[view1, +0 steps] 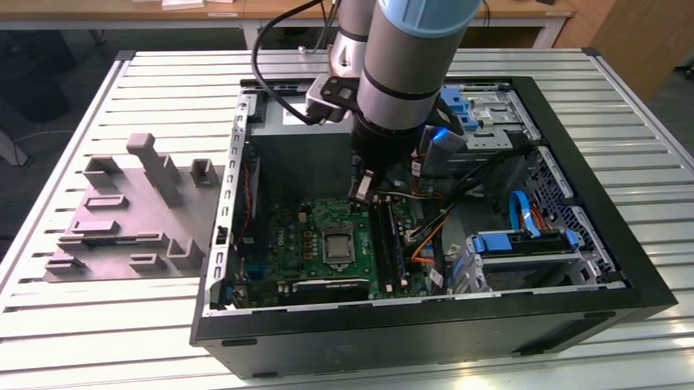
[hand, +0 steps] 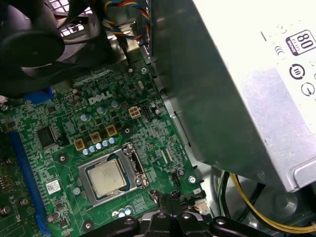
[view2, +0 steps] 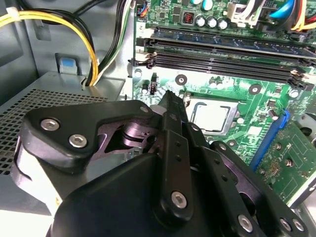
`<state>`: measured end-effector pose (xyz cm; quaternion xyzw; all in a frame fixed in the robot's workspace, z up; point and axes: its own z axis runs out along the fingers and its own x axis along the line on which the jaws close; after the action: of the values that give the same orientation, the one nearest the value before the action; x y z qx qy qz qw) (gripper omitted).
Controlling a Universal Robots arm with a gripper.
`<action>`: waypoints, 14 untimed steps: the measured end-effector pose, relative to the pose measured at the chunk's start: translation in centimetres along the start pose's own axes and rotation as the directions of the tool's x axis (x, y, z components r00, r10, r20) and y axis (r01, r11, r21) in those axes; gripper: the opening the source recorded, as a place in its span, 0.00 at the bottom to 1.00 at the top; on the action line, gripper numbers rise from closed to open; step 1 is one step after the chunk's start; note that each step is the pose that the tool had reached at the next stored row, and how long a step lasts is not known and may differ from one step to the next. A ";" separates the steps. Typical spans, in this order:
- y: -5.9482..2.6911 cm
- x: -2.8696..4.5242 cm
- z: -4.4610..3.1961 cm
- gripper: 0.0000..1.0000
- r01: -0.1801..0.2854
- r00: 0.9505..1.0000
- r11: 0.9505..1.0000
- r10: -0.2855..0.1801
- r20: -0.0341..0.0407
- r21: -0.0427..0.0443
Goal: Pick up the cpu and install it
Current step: 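Install the first cpu locking lever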
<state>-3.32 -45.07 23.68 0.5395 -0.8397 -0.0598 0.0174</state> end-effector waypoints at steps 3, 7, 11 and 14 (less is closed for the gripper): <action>-0.06 0.12 -0.01 0.11 0.000 1.000 1.000 0.000 0.000 0.000; -0.06 0.12 -0.02 0.11 0.000 1.000 1.000 0.000 0.000 0.000; -0.06 0.13 -0.01 0.11 0.000 1.000 1.000 0.000 0.000 0.000; -0.01 0.34 -0.02 0.11 0.004 1.000 1.000 -0.004 0.000 0.001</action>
<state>-3.45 -45.39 23.68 0.5412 -0.8386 -0.0595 0.0172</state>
